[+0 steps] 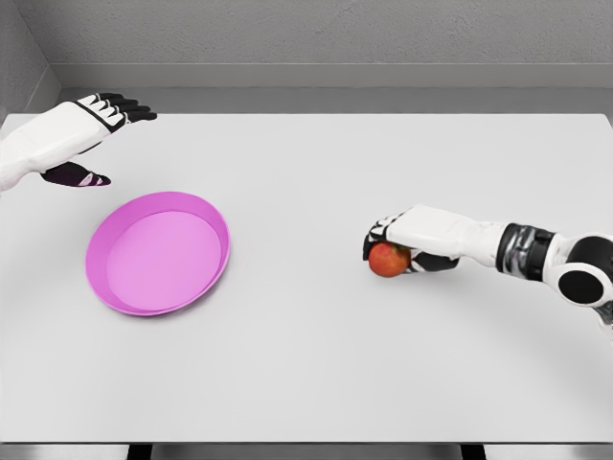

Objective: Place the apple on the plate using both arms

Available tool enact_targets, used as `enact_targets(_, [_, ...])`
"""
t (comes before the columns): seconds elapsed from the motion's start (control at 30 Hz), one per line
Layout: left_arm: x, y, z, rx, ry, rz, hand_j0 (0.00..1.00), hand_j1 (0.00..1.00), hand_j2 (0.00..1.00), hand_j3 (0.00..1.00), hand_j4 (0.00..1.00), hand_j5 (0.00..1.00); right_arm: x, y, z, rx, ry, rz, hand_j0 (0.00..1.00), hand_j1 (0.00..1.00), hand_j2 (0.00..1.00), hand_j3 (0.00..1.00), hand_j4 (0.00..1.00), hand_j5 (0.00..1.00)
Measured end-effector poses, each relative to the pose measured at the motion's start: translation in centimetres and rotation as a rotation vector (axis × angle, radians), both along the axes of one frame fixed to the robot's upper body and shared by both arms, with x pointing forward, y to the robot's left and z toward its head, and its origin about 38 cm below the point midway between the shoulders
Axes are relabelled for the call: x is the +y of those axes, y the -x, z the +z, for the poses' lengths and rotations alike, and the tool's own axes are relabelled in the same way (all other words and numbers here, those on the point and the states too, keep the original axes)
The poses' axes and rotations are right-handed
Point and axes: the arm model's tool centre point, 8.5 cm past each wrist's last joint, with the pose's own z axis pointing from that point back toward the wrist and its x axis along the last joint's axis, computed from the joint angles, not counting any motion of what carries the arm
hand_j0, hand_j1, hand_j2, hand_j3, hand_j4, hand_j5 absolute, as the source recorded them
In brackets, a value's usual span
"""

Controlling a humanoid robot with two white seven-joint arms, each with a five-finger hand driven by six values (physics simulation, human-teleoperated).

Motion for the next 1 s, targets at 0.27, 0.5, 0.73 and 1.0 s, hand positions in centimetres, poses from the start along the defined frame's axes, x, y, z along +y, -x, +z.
enact_targets(0.27, [0.0,0.0,0.0,0.000,-0.002,0.000,1.00,1.00,1.00,1.00,1.00,1.00,3.9,0.6,-1.0,0.028,-0.018,0.088,0.48,0.48,0.48,0.48,0.48,0.48])
enact_targets(0.5, [0.0,0.0,0.0,0.000,-0.002,0.000,1.00,1.00,1.00,1.00,1.00,1.00,5.3,0.9,-1.6,0.045,-0.022,0.114,1.00,1.00,1.00,1.00,1.00,1.00])
enact_targets(0.73, [-0.1,0.1,0.0,-0.001,-0.002,-0.004,1.00,1.00,1.00,1.00,1.00,1.00,5.2,0.8,-1.4,0.038,-0.025,0.109,1.00,1.00,1.00,1.00,1.00,1.00])
enact_targets(1.0, [-4.3,2.6,-1.0,0.006,0.007,-0.138,1.00,1.00,1.00,1.00,1.00,1.00,-4.4,0.8,1.1,-0.039,-0.013,-0.035,1.00,1.00,1.00,1.00,1.00,1.00])
